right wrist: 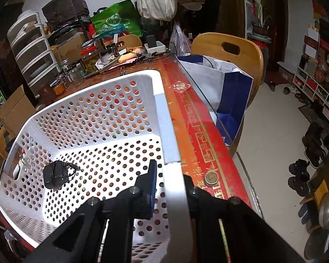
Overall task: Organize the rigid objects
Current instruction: 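Move the left tool to the small white square charger and grasp it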
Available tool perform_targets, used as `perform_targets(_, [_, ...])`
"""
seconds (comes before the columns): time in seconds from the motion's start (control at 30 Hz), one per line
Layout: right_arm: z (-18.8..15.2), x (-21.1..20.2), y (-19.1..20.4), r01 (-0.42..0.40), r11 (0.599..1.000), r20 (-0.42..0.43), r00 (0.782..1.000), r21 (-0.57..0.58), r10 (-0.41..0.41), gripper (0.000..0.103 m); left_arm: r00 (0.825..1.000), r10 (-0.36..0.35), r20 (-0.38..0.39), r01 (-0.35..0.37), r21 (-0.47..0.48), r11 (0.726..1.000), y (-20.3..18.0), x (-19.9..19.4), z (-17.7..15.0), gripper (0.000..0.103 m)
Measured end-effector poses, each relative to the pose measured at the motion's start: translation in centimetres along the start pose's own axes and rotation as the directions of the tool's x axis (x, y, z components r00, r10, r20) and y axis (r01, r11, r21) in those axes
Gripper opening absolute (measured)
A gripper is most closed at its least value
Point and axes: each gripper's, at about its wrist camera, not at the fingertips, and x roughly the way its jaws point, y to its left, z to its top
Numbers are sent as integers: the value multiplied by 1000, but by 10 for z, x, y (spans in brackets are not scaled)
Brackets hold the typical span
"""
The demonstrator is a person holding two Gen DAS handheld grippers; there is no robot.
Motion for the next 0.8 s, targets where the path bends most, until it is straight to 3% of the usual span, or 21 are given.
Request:
perform_targets(0.1, [1, 0, 0, -6, 1000, 0, 1000, 4, 6, 11, 994, 46, -104, -59, -126, 990, 67, 42, -32, 103])
perform_targets(0.23, [2, 1, 1, -5, 1000, -1, 1000, 7, 5, 11, 972, 20, -236, -72, -213, 974, 110, 98, -76, 103])
perform_targets(0.53, [0, 1, 0, 9, 1000, -1, 1000, 10, -9, 11, 965, -54, -258, -19, -269, 963, 110, 130, -125, 103])
perform_targets(0.8, [0, 1, -1, 19, 1000, -5, 1000, 7, -19, 11, 967, -23, -252, -49, -276, 960, 103, 147, -131, 102])
